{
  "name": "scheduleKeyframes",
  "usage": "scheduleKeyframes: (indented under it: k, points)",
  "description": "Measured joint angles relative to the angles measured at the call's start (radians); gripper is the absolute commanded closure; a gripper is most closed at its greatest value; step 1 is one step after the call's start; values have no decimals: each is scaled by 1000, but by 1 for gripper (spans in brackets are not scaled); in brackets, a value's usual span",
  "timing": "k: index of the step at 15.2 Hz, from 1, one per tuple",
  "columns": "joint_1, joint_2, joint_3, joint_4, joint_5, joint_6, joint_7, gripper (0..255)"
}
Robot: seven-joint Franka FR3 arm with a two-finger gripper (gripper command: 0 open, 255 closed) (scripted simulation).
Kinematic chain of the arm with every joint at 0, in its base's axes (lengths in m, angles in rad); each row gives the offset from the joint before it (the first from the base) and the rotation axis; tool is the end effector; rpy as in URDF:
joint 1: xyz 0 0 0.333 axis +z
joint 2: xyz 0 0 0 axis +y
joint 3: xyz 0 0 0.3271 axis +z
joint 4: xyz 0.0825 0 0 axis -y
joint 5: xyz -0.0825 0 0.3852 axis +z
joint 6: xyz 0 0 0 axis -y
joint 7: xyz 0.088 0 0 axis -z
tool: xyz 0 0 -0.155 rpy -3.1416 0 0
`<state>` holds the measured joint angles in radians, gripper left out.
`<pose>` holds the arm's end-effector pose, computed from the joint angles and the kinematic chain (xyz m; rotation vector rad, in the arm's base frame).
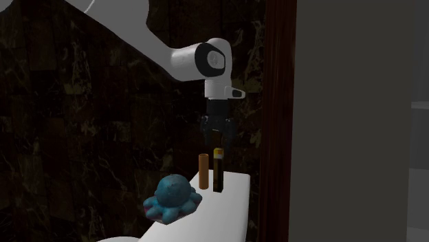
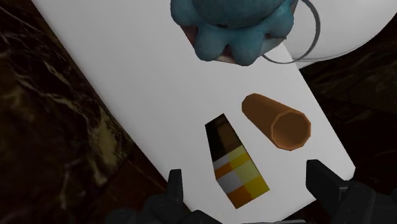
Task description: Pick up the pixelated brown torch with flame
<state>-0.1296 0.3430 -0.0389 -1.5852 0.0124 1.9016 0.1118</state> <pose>0.6525 -0.1071 0.3987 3.1094 -0.4420 -0.0414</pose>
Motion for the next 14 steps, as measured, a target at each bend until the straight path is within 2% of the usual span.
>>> scheduleKeyframes:
  k: [7, 8, 14]
  points:
    - [-1, 35, 0, -37, 2, 76, 2, 0]
    - [0, 36, 0, -38, 2, 80, 2, 255]
    - [1, 38, 0, -40, 1, 83, 4, 255]
